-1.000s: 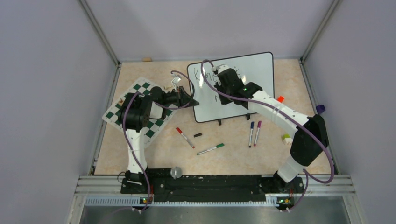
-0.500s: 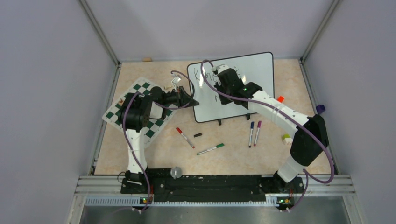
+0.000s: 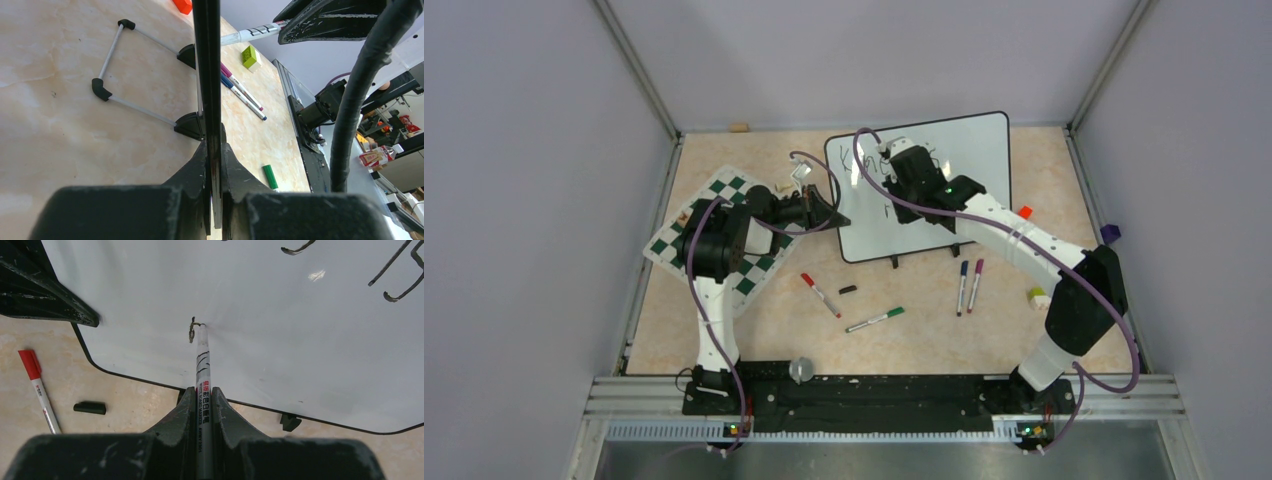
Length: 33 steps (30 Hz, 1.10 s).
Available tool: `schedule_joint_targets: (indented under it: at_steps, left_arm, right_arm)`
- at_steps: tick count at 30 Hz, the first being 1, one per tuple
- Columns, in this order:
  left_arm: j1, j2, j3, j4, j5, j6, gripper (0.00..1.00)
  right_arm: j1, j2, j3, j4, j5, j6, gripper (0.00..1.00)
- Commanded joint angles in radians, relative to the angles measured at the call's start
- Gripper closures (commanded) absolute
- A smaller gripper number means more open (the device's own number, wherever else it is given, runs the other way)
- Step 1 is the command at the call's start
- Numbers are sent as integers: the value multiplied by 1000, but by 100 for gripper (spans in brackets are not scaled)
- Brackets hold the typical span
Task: Write a sentence on the whiteboard
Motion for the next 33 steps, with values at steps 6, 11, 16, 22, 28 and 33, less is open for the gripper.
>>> schedule_joint_targets:
  at_steps: [6, 11, 16, 22, 28, 33]
  left_arm:
    - [-9, -20, 27, 163, 32, 52, 100]
    - [-8, -20, 26, 163, 32, 54, 100]
    - [-10, -21, 25, 163, 33, 55, 100]
    - [-8, -21, 24, 163, 33, 57, 100]
    - [-9, -22, 24, 163, 31, 56, 100]
    - [-9, -24, 22, 162, 32, 57, 100]
  right_arm:
    - [-16, 5, 10, 19, 63, 15, 100]
    - [-16, 2, -4, 13, 34, 16, 100]
    - [-16, -6, -24, 1, 15, 18, 100]
    - [-16, -11, -51, -1, -5, 20, 100]
    - [-16, -10, -53, -2, -6, 23, 100]
    - [-15, -3, -33, 5, 1, 27, 100]
